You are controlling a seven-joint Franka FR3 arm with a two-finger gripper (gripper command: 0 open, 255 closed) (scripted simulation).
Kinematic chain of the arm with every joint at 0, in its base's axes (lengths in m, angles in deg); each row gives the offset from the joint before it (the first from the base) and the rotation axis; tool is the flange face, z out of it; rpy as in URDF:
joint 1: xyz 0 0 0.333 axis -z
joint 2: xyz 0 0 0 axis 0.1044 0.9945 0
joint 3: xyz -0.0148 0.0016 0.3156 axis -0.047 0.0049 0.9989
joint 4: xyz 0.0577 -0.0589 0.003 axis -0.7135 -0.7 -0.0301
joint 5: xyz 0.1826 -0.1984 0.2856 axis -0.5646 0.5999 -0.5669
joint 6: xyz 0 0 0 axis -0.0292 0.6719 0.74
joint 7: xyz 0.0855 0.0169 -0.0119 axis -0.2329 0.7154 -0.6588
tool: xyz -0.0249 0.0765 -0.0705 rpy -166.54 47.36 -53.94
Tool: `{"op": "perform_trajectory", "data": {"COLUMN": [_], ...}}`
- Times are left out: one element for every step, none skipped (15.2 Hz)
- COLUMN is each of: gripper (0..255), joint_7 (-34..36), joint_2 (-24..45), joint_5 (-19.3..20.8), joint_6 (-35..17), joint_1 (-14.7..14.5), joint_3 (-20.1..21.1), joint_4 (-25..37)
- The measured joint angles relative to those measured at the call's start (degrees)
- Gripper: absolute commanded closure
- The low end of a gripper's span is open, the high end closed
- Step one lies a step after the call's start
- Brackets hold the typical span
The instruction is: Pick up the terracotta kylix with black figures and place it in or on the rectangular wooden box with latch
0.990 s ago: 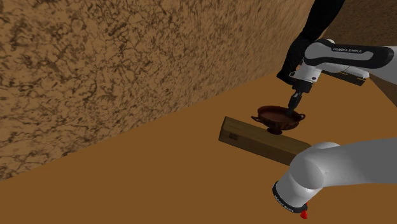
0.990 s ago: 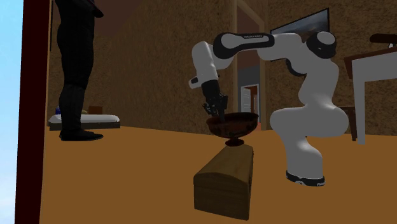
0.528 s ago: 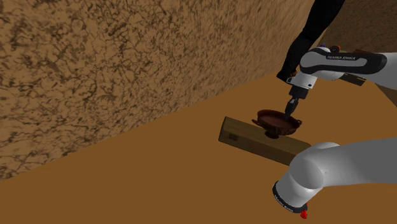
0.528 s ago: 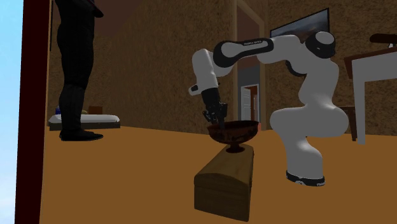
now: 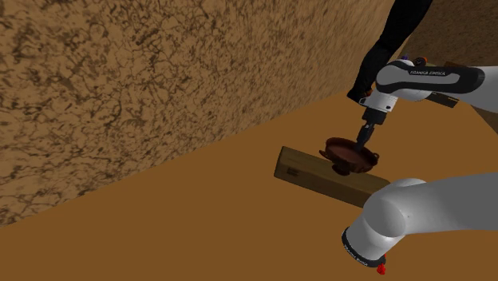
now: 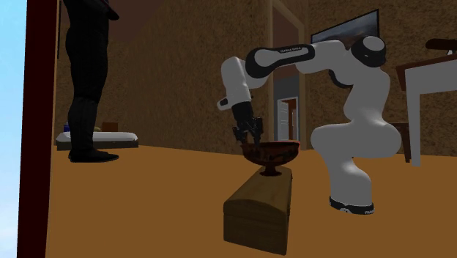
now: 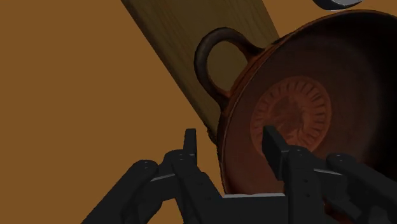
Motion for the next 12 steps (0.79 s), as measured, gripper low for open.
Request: {"op": "perform_trajectory", "data": {"gripper": [0,0,0,0,0,0,0,0,0,0,0,0], "joint_7": [0.0,0.0,0.0,0.0,0.0,-0.1,-0.1,-0.2,-0.3,-0.5,-0.6,-0.6], "joint_2": [0.1,0.1,0.1,0.1,0.0,0.1,0.5,0.7,1.5,1.6,1.7,1.7], "joint_5": [-0.1,-0.1,-0.1,-0.1,-0.1,-0.2,-0.6,-1.0,-1.5,-1.6,-1.6,-1.6], "joint_6": [0.0,0.0,0.1,0.1,0.0,0.7,2.1,3.5,5.0,5.7,6.1,6.2], "joint_1": [-0.1,-0.1,-0.1,-0.1,-0.1,-0.1,-0.4,-0.6,-1.1,-1.1,-1.1,-1.1], "joint_3": [0.0,0.0,0.0,0.0,0.0,0.1,0.4,0.7,0.9,0.9,0.9,0.9], "joint_4": [0.0,0.0,0.0,0.0,-0.1,0.6,2.4,4.1,6.3,7.2,7.6,7.8]}}
